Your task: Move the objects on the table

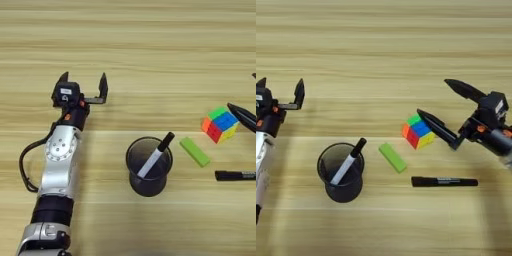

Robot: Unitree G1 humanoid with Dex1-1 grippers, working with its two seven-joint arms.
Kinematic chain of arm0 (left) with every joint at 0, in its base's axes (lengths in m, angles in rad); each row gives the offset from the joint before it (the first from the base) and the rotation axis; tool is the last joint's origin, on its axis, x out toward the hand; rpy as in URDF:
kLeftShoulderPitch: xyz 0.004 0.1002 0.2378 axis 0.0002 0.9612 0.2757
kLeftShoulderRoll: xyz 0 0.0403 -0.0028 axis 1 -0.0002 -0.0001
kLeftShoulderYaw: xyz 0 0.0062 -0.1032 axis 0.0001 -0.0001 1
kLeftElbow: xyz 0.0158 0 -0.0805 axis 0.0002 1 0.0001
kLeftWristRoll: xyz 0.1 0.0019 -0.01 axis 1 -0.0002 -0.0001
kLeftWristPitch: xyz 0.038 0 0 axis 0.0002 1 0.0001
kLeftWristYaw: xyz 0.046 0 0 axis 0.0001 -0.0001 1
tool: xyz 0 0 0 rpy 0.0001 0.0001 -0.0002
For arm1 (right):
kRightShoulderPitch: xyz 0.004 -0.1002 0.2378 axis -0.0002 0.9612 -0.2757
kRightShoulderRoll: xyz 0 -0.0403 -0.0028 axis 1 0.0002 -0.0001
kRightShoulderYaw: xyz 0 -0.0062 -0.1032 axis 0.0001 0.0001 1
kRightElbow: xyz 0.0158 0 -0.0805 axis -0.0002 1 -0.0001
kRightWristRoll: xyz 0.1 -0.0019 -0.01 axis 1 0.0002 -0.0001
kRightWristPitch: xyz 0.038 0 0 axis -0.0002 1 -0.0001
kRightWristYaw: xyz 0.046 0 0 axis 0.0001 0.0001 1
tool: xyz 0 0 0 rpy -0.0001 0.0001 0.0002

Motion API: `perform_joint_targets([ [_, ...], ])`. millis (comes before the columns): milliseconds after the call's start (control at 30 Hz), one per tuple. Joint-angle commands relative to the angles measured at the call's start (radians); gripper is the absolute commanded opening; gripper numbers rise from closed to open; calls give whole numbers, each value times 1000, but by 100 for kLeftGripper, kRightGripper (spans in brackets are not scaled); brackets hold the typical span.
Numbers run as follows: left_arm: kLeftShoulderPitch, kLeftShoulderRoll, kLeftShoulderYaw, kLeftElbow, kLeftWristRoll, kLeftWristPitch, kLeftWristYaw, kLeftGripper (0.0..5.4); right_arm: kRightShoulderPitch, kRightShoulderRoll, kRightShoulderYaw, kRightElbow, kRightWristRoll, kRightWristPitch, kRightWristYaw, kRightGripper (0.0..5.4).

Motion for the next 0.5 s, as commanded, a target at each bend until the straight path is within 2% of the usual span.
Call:
perform_joint_targets([
  [33, -12, -3, -8, 10, 13, -4, 7, 540, -3, -84, -19, 37, 8, 18, 121, 538],
  [267, -12, -1, -11, 14, 10, -9, 9, 540, 3, -195, 23, 135, -79, -18, 306, 538],
  [367, -13, 0, -12, 17, 9, -10, 8, 540, 5, -213, 52, 152, -120, -37, 350, 538],
  [500, -12, 1, -12, 16, 7, -10, 6, 540, 5, -210, 90, 166, -163, -68, 377, 538],
])
